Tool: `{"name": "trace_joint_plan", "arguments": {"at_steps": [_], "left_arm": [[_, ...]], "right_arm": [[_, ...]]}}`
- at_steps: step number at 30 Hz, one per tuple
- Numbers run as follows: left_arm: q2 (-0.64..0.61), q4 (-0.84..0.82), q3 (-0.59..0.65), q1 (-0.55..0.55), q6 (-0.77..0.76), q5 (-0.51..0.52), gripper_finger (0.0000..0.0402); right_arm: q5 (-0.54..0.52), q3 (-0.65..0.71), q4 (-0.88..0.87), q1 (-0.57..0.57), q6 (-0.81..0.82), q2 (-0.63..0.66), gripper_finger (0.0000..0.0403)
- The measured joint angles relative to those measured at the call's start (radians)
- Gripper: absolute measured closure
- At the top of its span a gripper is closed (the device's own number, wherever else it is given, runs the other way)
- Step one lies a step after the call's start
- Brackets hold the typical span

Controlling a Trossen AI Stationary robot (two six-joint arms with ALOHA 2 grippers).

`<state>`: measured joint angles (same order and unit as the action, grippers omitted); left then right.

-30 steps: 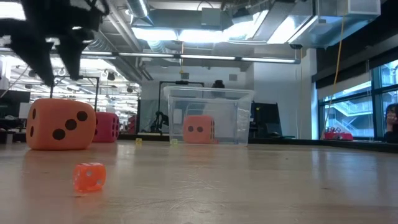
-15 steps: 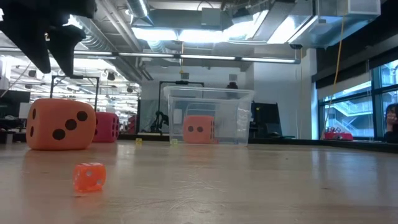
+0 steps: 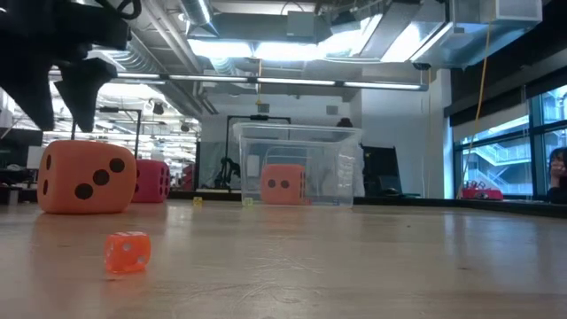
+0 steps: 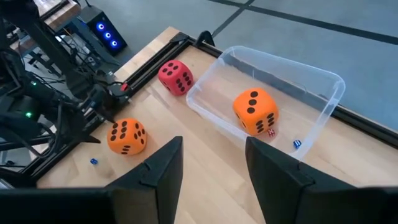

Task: Pick & Place Dice
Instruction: Put the large orange dice into the transparent bin

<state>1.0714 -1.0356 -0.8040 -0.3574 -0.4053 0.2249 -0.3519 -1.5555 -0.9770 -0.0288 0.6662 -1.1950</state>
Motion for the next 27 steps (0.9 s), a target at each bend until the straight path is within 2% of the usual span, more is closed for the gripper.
{"name": "trace_joint_plan", "arguments": {"at_steps": [8,13,22,27], "left_arm": [[0.0,-0.003,0.0,-0.001,-0.001,0.061,0.01],[0.0,0.003,0.0,-0.001,0.059,0.124,0.0102],[0.016,0.038,0.0,-0.051,0.139,0.041,0.0103],[0.046,0.051,0.021,-0.095,0.174,0.129,0.01]], "right_arm": [[0.0,0.0,0.0,0.0,0.01,0.0,0.023],[0.0,0.0,0.0,0.0,0.037,0.0,0.023],[0.001,0.0,-0.016,0.0,0.06,0.0,0.023],[0.001,0.0,-0.016,0.0,0.059,0.0,0.023]]}}
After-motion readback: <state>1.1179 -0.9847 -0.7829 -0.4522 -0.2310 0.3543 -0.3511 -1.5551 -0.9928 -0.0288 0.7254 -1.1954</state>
